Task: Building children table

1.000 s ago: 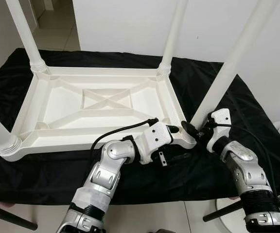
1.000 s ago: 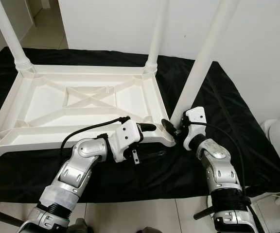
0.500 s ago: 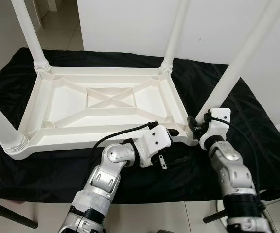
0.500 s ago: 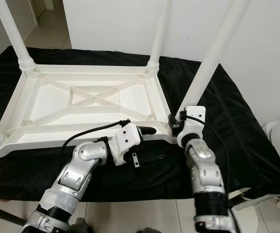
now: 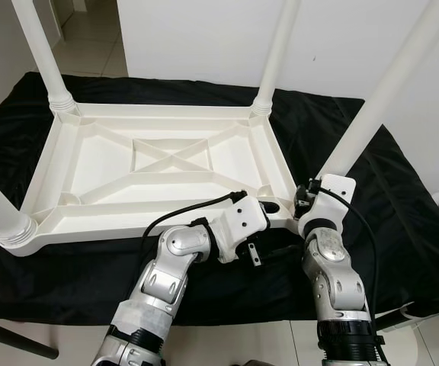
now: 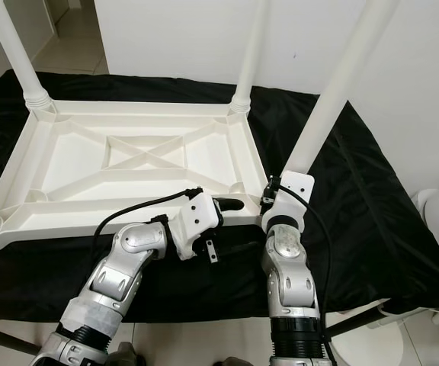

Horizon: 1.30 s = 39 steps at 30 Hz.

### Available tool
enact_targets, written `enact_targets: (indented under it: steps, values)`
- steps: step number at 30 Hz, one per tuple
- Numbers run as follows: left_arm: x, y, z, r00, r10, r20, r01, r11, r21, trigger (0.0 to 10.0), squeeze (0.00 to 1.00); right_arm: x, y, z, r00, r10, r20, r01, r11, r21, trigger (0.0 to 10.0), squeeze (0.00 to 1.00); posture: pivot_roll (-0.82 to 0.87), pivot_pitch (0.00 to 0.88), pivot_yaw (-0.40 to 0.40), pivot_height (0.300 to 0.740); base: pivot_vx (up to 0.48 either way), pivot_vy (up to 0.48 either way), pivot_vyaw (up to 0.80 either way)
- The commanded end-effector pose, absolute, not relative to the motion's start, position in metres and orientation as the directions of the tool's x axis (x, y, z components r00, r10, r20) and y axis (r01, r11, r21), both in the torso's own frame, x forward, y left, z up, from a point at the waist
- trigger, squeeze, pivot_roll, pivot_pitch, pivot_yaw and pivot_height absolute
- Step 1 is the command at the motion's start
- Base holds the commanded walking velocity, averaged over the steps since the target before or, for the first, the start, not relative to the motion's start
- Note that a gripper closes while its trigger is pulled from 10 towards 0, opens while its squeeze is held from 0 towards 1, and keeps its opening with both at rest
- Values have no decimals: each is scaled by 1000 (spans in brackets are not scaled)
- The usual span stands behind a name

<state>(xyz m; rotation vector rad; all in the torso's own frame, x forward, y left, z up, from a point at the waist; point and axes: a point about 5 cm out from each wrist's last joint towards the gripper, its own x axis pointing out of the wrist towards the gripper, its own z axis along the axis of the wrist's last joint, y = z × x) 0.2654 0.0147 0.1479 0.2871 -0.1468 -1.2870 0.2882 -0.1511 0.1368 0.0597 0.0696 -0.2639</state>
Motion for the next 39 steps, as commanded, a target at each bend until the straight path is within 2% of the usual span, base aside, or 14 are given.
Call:
enact_targets:
  steps: [1,2,8,10,12,16,19,20,23,28,31,39]
  values:
    - [271,15,150,407,-913,-13,873,384,301,10000,0,282,-149,124,950,-275,-147,285,957,55,10000,0,14,0,-89,740,0,0,0]
    - [271,14,150,405,-914,-13,873,383,303,10000,0,281,-153,125,953,-271,-134,282,957,66,10000,1000,13,0,-90,740,0,0,0]
    - [271,14,150,405,-914,-13,873,382,304,10000,0,278,-157,129,960,-256,-111,265,962,72,10000,1000,12,0,-90,740,0,0,0]
    - [270,14,149,405,-914,-13,873,382,303,10000,0,275,-158,127,978,-183,-96,191,979,74,10000,1000,10,0,-91,740,0,0,0]
    - [270,14,149,405,-914,-13,873,382,303,10000,0,275,-158,127,978,-183,-96,191,979,74,10000,1000,10,0,-91,740,0,0,0]
    - [271,14,150,408,-913,-11,872,386,301,10000,0,270,-164,123,993,-75,-86,79,996,50,10000,1000,9,0,-90,740,0,0,0]
    - [272,14,150,410,-912,-10,871,388,301,10000,0,269,-167,121,995,-47,-86,51,998,36,10000,1000,10,0,-90,740,0,0,0]
    - [273,14,151,412,-911,-10,870,390,302,10000,0,269,-173,121,996,8,-89,-4,999,42,10000,0,9,0,-86,740,0,0,0]
    - [273,14,151,413,-911,-9,869,391,303,10000,0,269,-178,121,995,44,-91,-39,998,49,10000,0,9,0,-86,740,0,0,0]
    - [275,15,152,415,-910,-10,867,392,309,10000,0,277,-196,134,965,254,-65,-259,962,-90,10000,0,7,0,-73,740,0,0,0]
    - [276,15,152,418,-908,-18,861,390,325,10000,0,282,-201,136,949,305,-77,-313,943,-115,10000,0,11,0,-77,740,0,0,0]
    - [276,16,152,426,-904,-23,856,394,334,10000,0,298,-197,137,886,448,-121,-462,875,-146,10000,0,27,0,-80,740,0,0,0]
